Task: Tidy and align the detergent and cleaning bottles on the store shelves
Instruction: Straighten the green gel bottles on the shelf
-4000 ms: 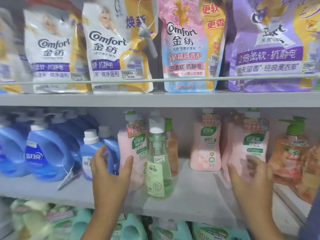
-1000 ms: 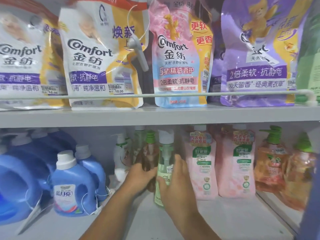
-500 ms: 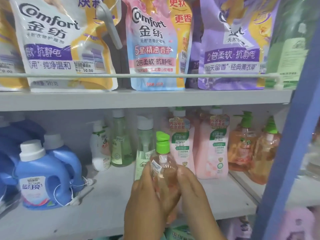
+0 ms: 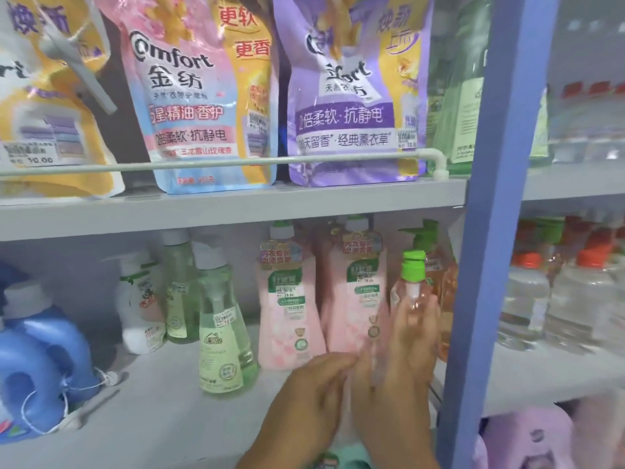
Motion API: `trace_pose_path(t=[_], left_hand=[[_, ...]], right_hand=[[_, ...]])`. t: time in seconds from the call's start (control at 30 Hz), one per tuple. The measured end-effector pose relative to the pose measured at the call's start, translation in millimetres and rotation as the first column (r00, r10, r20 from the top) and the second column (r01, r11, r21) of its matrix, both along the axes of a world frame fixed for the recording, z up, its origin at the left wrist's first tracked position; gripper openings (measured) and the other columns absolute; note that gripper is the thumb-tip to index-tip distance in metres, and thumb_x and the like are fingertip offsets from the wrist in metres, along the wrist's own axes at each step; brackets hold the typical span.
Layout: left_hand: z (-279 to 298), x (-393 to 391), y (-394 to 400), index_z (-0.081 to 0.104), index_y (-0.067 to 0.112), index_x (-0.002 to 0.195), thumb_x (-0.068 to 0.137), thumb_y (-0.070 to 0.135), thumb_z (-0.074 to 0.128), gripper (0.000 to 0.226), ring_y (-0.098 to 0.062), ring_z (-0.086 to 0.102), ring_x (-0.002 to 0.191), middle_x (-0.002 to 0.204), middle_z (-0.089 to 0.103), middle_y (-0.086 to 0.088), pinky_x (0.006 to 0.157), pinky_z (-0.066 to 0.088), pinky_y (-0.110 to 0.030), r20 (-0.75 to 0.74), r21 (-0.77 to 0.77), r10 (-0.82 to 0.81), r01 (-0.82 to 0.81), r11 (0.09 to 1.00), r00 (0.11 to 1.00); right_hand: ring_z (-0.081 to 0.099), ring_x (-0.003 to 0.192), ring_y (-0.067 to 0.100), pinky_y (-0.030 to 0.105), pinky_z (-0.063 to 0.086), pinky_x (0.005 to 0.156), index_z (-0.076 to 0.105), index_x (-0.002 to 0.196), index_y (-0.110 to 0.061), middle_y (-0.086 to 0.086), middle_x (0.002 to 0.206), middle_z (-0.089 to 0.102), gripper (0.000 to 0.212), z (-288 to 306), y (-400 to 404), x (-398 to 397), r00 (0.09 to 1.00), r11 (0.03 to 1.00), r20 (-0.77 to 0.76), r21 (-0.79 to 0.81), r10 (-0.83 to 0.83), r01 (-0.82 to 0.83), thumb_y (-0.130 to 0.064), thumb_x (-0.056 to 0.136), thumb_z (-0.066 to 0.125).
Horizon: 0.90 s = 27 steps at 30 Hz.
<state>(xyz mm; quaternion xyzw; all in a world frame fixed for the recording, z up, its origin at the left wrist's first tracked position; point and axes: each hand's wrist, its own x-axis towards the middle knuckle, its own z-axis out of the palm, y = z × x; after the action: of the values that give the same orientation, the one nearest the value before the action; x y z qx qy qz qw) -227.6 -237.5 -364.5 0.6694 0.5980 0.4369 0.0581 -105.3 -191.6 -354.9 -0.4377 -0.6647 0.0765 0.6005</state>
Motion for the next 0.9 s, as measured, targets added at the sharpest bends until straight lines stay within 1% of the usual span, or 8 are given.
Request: trace_pose_path(t=[0.1, 0.17, 0.27, 0.37, 0.5, 0.63, 0.73, 0.9], left_hand=[[4, -40, -26, 0.076, 0.029, 0.105, 0.097, 0.016, 0.061, 0.021, -0.001, 0.065, 0.11, 0.114, 0.069, 0.021, 0.093, 0.047, -0.013, 0.16, 0.337, 0.262, -0.302, 0.892, 0.952], [9, -72, -47, 0.069, 0.03, 0.106, 0.093, 0.029, 0.055, 0.019, -0.004, 0.062, 0.107, 0.112, 0.064, 0.019, 0.091, 0.043, -0.014, 0.258, 0.451, 0.451, -0.52, 0.726, 0.854], [18, -119, -57, 0.059, 0.03, 0.117, 0.091, 0.033, 0.064, 0.026, -0.009, 0.059, 0.105, 0.118, 0.056, 0.012, 0.09, 0.041, -0.024, 0.492, 0.253, 0.56, -0.726, 0.64, 0.666], [25, -157, -52, 0.06, 0.024, 0.122, 0.097, 0.019, 0.065, 0.027, -0.016, 0.064, 0.108, 0.124, 0.063, 0.001, 0.089, 0.046, -0.028, 0.528, 0.036, 0.569, -0.686, 0.727, 0.63], [42, -188, -41, 0.068, 0.024, 0.118, 0.094, 0.02, 0.063, 0.025, -0.017, 0.068, 0.106, 0.11, 0.072, 0.008, 0.098, 0.052, -0.039, 0.452, -0.056, 0.594, -0.644, 0.763, 0.665], [63, -203, -19, 0.063, 0.04, 0.1, 0.092, 0.014, 0.06, 0.028, -0.018, 0.068, 0.097, 0.096, 0.07, 0.015, 0.08, 0.049, -0.02, 0.394, -0.025, 0.565, -0.606, 0.795, 0.725], [73, -220, 15, 0.061, 0.02, 0.122, 0.099, 0.021, 0.056, 0.023, -0.024, 0.063, 0.101, 0.118, 0.069, -0.004, 0.079, 0.041, -0.026, 0.279, -0.117, 0.622, -0.618, 0.778, 0.731], [80, -234, 61, 0.017, 0.008, 0.161, 0.098, 0.053, 0.056, 0.087, -0.036, 0.045, 0.141, 0.158, 0.04, -0.017, 0.111, 0.041, -0.044, 0.2, -0.32, 0.727, -0.658, 0.682, 0.657]], right_hand=[[0.02, 0.157, 0.035, 0.055, 0.025, 0.123, 0.055, 0.144, -0.001, 0.015, 0.166, 0.029, 0.056, -6, 2, 2, 0.996, 0.955, 0.043, 0.282, 0.083, -0.092, -0.005, 0.088, 0.049], [0.05, 0.139, 0.025, 0.03, 0.037, 0.117, 0.075, 0.118, -0.007, 0.007, 0.142, 0.06, 0.043, -12, -2, -5, 0.974, 0.908, 0.031, 0.356, 0.224, -0.221, -0.005, 0.086, 0.047], [0.064, 0.108, -0.001, 0.023, 0.052, 0.093, 0.073, 0.11, -0.025, -0.022, 0.117, 0.066, 0.028, -6, -6, -37, 0.86, 0.862, -0.065, 0.034, 0.507, -0.506, -0.008, 0.095, 0.057], [0.056, 0.116, -0.007, 0.027, 0.049, 0.104, 0.057, 0.127, -0.035, -0.025, 0.125, 0.054, 0.035, 0, -12, -83, 0.781, 0.725, -0.082, -0.324, 0.619, -0.608, -0.022, 0.096, 0.069], [0.048, 0.117, -0.01, 0.004, 0.036, 0.095, 0.048, 0.134, -0.039, -0.024, 0.125, 0.05, 0.049, 19, -32, -142, 0.786, 0.765, 0.005, -0.232, 0.618, -0.601, -0.033, 0.091, 0.07], [0.054, 0.115, 0.017, 0.028, 0.045, 0.095, 0.049, 0.128, -0.013, -0.002, 0.12, 0.053, 0.047, 38, -30, -186, 0.87, 0.815, -0.063, -0.323, 0.488, -0.481, -0.035, 0.093, 0.072], [0.053, 0.099, 0.02, 0.025, 0.034, 0.077, 0.045, 0.103, -0.015, -0.003, 0.102, 0.049, 0.033, 40, -23, -195, 0.894, 0.821, -0.035, -0.381, 0.447, -0.425, -0.037, 0.096, 0.068], [0.054, 0.108, 0.013, 0.023, 0.038, 0.086, 0.048, 0.121, -0.022, -0.007, 0.115, 0.054, 0.033, 34, -24, -186, 0.864, 0.799, -0.048, -0.357, 0.501, -0.483, -0.035, 0.097, 0.066]])
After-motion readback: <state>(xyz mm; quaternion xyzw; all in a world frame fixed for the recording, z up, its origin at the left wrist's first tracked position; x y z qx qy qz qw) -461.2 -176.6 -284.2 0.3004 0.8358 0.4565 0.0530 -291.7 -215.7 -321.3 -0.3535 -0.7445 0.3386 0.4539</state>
